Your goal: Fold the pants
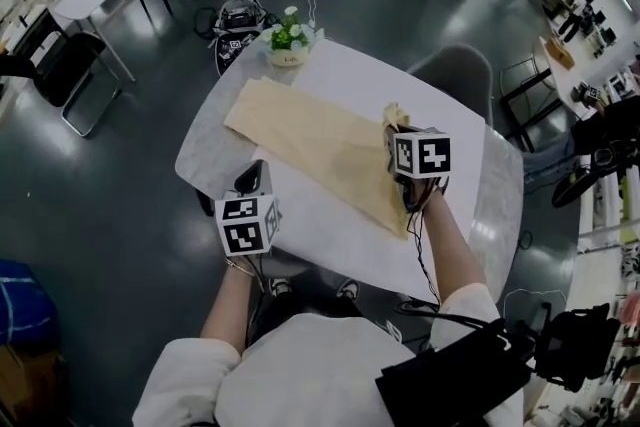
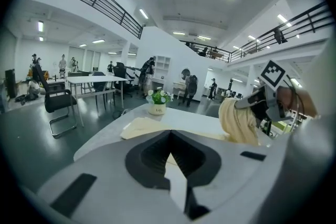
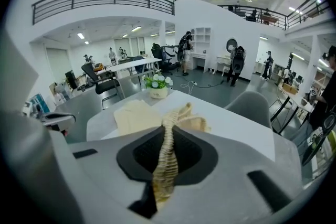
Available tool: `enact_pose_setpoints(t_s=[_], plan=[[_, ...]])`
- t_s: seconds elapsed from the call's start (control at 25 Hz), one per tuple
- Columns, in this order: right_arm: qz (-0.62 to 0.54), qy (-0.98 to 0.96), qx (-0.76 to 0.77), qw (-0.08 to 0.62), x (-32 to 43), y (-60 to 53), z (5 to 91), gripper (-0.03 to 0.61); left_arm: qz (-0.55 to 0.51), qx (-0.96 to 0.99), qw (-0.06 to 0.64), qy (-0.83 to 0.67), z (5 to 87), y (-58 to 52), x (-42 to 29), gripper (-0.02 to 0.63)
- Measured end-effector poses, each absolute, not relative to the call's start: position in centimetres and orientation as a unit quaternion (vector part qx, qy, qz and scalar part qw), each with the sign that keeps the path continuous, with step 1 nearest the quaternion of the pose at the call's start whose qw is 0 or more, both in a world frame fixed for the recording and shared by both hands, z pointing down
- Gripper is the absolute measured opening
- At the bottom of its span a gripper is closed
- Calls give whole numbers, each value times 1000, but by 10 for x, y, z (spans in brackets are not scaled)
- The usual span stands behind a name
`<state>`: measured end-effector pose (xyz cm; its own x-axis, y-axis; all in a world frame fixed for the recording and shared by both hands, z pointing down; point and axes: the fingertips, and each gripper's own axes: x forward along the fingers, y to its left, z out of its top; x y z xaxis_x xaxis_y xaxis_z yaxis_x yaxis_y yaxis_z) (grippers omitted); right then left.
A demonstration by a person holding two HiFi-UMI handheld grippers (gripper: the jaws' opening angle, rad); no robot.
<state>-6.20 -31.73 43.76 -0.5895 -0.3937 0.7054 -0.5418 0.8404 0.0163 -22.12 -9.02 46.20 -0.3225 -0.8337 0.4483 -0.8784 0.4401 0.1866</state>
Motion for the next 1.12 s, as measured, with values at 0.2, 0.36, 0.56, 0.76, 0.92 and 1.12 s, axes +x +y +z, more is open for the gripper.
enact_pose_setpoints(t_s=[0.2, 0.36, 0.56, 0.76, 0.92, 1.12], plan=[[116, -889, 251, 366, -116, -302, 444, 28, 40, 507, 251, -824, 466, -61, -260, 2], [114, -890, 248, 365, -158, -291, 448, 28, 39, 496, 256, -829, 473, -39, -285, 2], [136, -894, 243, 351, -210, -284, 452, 28, 47, 488, 262, -831, 479, -24, -311, 2], [149, -897, 226, 349, -260, -273, 463, 28, 64, 481, 265, -833, 484, -19, -338, 2], [164, -897, 214, 349, -295, -266, 476, 28, 69, 477, 263, -836, 488, -22, -360, 2], [179, -894, 203, 357, -331, -258, 497, 29, 72, 472, 267, -837, 497, -20, -379, 2]])
